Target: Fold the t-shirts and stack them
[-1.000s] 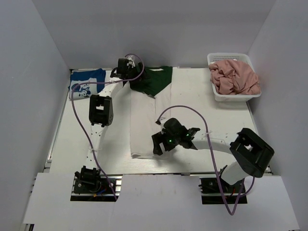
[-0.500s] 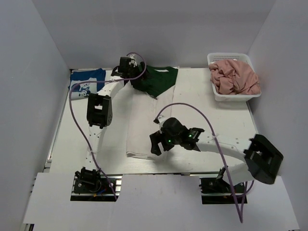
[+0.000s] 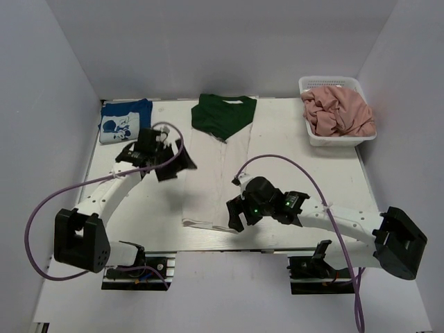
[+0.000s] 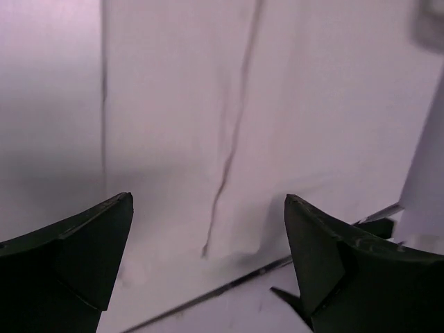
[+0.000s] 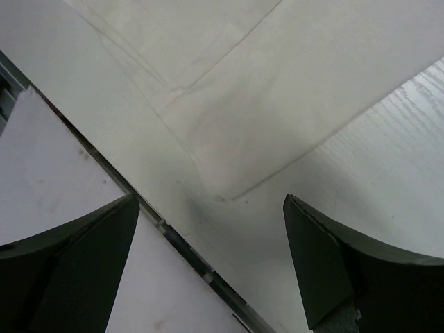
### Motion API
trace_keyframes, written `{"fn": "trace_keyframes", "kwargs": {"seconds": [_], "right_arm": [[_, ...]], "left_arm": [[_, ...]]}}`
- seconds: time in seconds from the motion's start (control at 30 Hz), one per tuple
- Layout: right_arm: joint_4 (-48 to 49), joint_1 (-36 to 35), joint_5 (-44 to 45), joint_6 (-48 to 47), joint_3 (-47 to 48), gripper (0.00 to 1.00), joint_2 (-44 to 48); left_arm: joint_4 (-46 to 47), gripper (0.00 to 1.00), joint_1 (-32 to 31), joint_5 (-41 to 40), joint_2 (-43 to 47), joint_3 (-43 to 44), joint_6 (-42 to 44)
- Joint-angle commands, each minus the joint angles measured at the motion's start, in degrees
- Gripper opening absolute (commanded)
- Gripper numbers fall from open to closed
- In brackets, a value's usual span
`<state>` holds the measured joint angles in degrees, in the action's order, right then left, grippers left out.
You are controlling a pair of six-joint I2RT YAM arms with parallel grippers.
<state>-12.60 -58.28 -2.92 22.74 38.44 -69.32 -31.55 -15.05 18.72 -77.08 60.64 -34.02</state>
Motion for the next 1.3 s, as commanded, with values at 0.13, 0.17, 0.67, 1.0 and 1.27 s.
{"fn": "trace_keyframes", "kwargs": {"seconds": [0.13, 0.17, 0.67, 1.0, 1.27], "right_arm": [[-1.2, -4.11, -1.13, -3.32, -0.11, 0.9, -3.97], [-1.29, -4.64, -0.78, -3.32, 0.06, 0.9, -4.42], [-1.47, -9.66, 11.44, 2.48, 2.08, 0.89, -12.42], [0.12, -9.66, 16.36, 7.4, 2.52, 0.15, -15.76], [-0.85, -9.48, 18.56, 7.05, 3.75, 0.0, -12.68]], "left_arm": [[-15.2, 0.95, -1.56, -0.79, 5.27, -16.76, -2.72], [-17.21, 0.93, -2.17, -0.79, 4.75, -17.65, -2.72], [-13.9, 0.58, -6.31, -0.88, -7.99, -21.44, -1.66], [-10.02, 0.0, -8.51, 1.77, -14.86, -19.69, -1.14], [-11.51, 0.0, -9.03, -0.26, -12.22, -15.3, -0.61]]}}
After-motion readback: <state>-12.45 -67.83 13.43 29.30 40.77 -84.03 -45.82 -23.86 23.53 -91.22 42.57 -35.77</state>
